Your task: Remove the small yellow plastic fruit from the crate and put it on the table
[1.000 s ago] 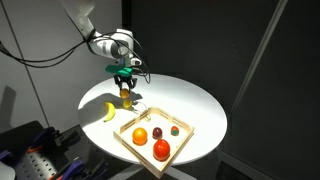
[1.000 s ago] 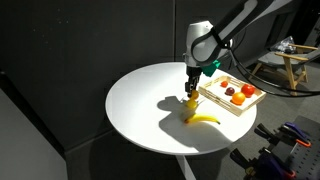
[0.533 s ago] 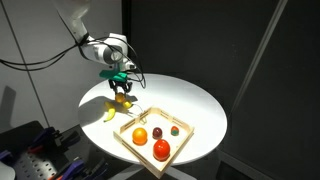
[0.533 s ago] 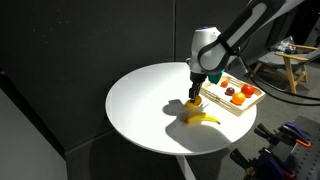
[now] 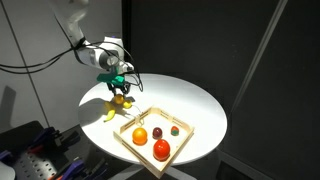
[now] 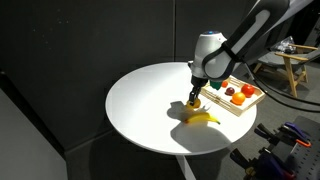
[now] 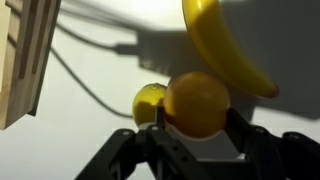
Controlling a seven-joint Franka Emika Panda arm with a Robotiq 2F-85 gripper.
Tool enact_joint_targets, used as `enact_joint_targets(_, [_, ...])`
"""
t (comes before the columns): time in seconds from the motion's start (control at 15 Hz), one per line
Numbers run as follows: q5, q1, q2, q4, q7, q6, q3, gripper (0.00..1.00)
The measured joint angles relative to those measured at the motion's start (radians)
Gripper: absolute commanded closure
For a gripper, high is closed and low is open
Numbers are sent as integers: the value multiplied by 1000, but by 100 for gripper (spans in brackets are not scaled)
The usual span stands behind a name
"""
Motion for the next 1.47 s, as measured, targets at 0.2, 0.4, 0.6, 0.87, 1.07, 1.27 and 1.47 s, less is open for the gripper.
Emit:
enact_joint_targets(0.2, [0, 0, 0, -6, 0, 9, 0, 0])
enact_joint_targets(0.4, [0, 0, 0, -7, -1, 10, 0, 0])
enact_joint_targets(0.6, [0, 0, 0, -7, -2, 10, 0, 0])
enact_joint_targets(0.87, [0, 0, -3, -8, -1, -21, -1, 0])
enact_joint_targets(1.07, [1, -1, -29, -7, -1, -93, -1, 0])
enact_joint_targets(1.27, [3, -2, -76, -8, -1, -163, -1, 0])
enact_joint_targets(1.47, [7, -2, -125, -8, -1, -222, -1, 0])
